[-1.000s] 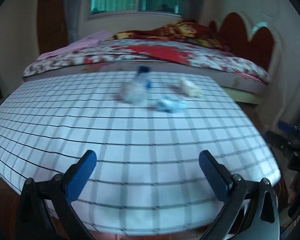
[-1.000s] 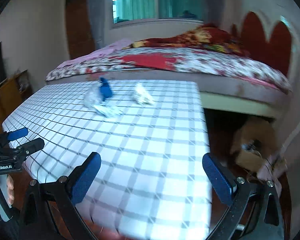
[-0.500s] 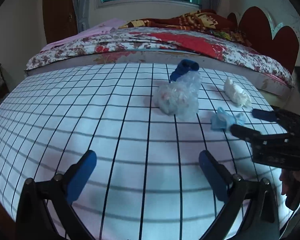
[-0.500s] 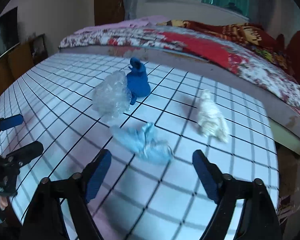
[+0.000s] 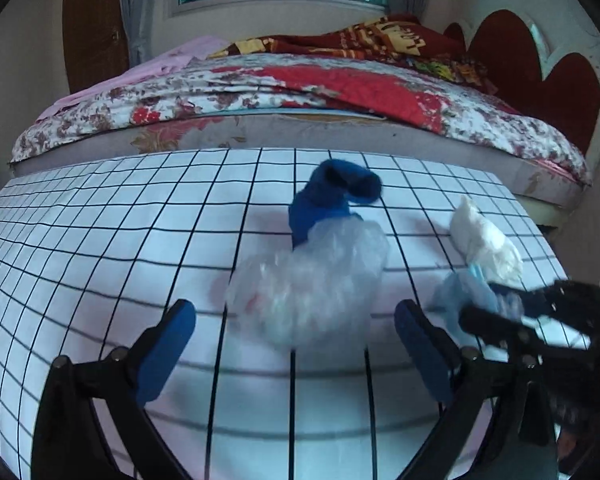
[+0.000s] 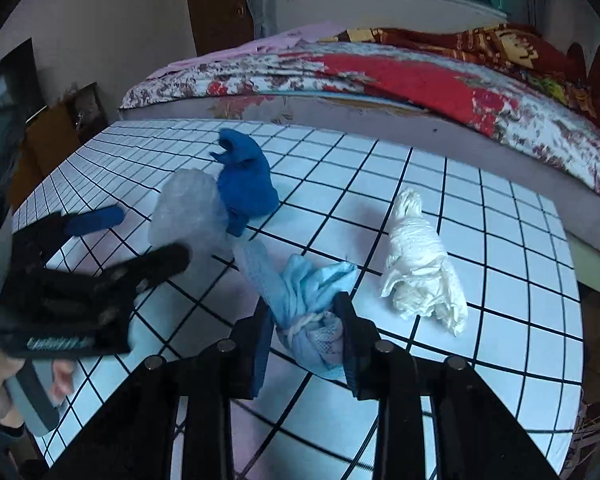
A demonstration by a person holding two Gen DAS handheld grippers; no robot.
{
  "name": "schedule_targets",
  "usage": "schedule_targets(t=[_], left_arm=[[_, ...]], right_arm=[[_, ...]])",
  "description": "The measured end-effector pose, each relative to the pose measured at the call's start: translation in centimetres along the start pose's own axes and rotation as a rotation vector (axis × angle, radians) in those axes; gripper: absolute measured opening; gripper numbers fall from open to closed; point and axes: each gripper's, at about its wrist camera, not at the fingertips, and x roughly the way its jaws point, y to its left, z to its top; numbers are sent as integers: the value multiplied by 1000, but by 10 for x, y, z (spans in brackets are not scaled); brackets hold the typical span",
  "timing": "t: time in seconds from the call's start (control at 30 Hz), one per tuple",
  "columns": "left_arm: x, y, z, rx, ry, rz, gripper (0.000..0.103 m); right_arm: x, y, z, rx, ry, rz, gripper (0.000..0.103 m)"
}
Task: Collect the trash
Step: 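Grasp the clear plastic bag with the left tool while the right tool grasps the light blue cloth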
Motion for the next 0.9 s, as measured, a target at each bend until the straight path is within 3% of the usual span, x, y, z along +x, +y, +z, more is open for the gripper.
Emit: schedule_targets(t=[0.13, 0.17, 0.2, 0.23, 0.37, 0.57, 0.9], left_arm=[[24, 5, 0, -21, 92, 8, 82], [29, 9, -2, -34, 115, -7, 70], [27, 11, -5, -32, 106, -6, 68], [25, 11, -6, -25, 100, -8, 52], [6, 19, -18, -25, 93, -44, 39], [-44, 19, -38, 35, 11, -11, 36], [-114, -6, -74, 46, -73, -83, 35]], right_arm=[[4, -6, 0, 16, 14, 15, 32], [4, -7, 0, 17, 15, 24, 32], [3, -6, 0, 13, 13, 27, 32], [1, -4, -1, 9, 10, 26, 32], [-11, 6, -5, -7, -14, 34, 32], [-42, 18, -21, -7, -68, 2, 31], [-112, 32, -65, 28, -120, -68, 31]])
